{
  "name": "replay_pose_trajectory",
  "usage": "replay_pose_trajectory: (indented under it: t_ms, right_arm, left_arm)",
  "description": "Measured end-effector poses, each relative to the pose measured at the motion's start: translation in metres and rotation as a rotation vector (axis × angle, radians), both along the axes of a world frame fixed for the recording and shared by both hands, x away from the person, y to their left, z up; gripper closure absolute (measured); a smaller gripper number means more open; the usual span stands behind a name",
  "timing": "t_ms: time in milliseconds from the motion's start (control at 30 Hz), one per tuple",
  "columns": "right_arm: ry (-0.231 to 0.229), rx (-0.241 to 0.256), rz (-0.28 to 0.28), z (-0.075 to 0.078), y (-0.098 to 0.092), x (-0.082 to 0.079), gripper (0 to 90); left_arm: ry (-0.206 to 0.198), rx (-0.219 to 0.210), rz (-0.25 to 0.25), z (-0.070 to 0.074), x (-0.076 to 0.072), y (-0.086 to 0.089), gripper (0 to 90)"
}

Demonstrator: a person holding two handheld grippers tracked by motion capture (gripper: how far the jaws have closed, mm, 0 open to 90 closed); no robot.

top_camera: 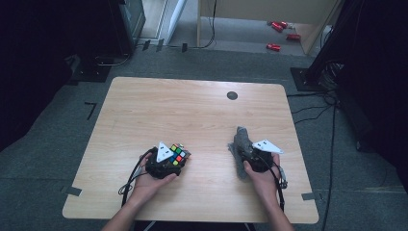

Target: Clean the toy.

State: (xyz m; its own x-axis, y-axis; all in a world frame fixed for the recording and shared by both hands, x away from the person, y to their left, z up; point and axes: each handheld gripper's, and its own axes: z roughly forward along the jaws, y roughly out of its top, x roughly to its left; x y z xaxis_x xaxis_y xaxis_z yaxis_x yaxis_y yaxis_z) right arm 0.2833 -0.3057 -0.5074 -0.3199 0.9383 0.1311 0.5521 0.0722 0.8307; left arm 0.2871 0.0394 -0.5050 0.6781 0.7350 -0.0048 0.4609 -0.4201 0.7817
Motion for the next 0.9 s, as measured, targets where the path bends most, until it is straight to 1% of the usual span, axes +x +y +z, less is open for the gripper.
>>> replay_pose_trajectory:
  t_ms: [167,233,267,300,333,400,467,500,533,600,633,667,700,733,800,833,900]
  right_arm:
    - [0.000,-0.003,0.008,-0.001,0.001,0.000,63.2]
    - [0.000,-0.002,0.009,-0.001,0.001,0.000,62.7]
    - [-0.002,-0.002,0.010,-0.001,0.001,0.000,61.2]
    - [-0.008,0.000,0.009,-0.001,0.002,0.000,58.0]
    - [-0.022,0.000,0.006,0.000,0.002,0.000,50.7]
    - [-0.048,-0.018,-0.022,0.003,0.004,-0.001,31.7]
    - [-0.041,-0.027,-0.006,0.010,0.006,-0.002,16.2]
    - [-0.041,-0.023,0.008,0.014,0.007,-0.003,12.2]
    - [-0.047,-0.014,0.011,0.018,0.007,-0.005,9.2]
    - [-0.056,0.013,0.022,0.026,0.006,-0.009,0.0]
    - [-0.055,0.022,0.034,0.030,0.004,-0.010,0.0]
    - [-0.063,0.025,0.031,0.034,0.003,-0.012,0.0]
    - [-0.065,0.030,0.021,0.037,0.001,-0.014,0.0]
    - [-0.062,0.027,0.020,0.039,-0.002,-0.016,0.0]
    - [-0.052,0.020,0.015,0.042,-0.009,-0.022,0.0]
    - [-0.047,0.018,0.013,0.043,-0.013,-0.025,0.0]
    - [-0.042,0.017,0.008,0.043,-0.022,-0.032,0.0]
  left_arm:
    - [0.001,-0.007,-0.005,0.000,0.001,0.001,28.3]
    - [-0.006,-0.011,-0.004,0.001,0.000,0.001,25.7]
    - [-0.008,-0.015,-0.002,0.001,0.000,0.001,23.1]
    - [-0.008,-0.022,0.000,0.003,-0.001,0.002,20.1]
    - [-0.005,-0.032,0.001,0.004,-0.001,0.003,17.8]
    - [0.008,-0.041,0.007,0.007,-0.001,0.005,15.8]
    - [0.019,-0.044,0.007,0.010,-0.002,0.008,14.8]
    - [0.026,-0.051,0.004,0.013,-0.003,0.010,14.3]
    - [0.030,-0.062,0.002,0.015,-0.003,0.012,14.3]
    - [0.034,-0.081,0.017,0.020,-0.003,0.017,14.3]
    - [0.033,-0.083,0.022,0.022,-0.003,0.020,14.2]
    - [0.028,-0.069,0.026,0.023,-0.004,0.023,13.8]
    - [0.035,-0.075,0.031,0.025,-0.004,0.028,13.3]
    - [0.044,-0.086,0.031,0.026,-0.004,0.035,12.0]
    - [0.041,-0.112,0.042,0.028,-0.007,0.049,10.0]
    - [0.042,-0.128,0.055,0.028,-0.008,0.056,9.9]
    - [0.042,-0.137,0.084,0.026,-0.010,0.069,9.9]
